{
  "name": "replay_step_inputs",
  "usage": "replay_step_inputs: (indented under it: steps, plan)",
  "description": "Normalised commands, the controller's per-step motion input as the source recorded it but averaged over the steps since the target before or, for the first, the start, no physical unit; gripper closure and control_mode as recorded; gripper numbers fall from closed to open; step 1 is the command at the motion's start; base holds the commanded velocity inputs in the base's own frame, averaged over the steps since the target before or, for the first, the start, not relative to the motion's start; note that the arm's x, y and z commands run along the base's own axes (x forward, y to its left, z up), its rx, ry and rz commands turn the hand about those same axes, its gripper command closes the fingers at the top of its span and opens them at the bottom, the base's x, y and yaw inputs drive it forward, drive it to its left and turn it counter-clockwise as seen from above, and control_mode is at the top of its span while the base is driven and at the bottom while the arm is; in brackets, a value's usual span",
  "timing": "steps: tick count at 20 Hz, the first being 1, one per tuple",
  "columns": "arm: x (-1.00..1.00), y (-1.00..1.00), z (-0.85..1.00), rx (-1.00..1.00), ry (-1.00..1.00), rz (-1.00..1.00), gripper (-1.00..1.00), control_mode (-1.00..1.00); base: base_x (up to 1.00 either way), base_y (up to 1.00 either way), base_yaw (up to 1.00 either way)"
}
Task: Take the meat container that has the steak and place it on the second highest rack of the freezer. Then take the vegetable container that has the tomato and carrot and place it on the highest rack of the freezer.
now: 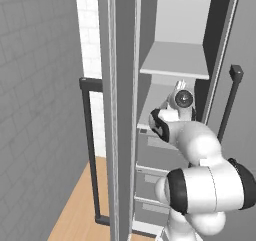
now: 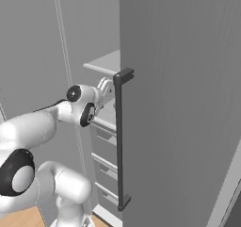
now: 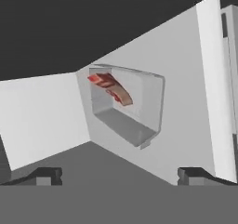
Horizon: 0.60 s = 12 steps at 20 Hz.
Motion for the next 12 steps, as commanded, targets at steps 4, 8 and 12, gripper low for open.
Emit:
replay_step_inputs:
  steps: [4,8,12]
  plan:
    - [-0.43,0.00,0.78,0.04,0.06,0.03,-1.00,-1.00,0.00,0.00,0.00]
    - [-0.97,0.19,0.03,0.01,0.08,0.01,-1.00,-1.00,0.00,0.00,0.00]
    - [-0.99,0.29,0.05,0.04,0.06,0.00,-1.00,-1.00,0.00,0.00,0.00]
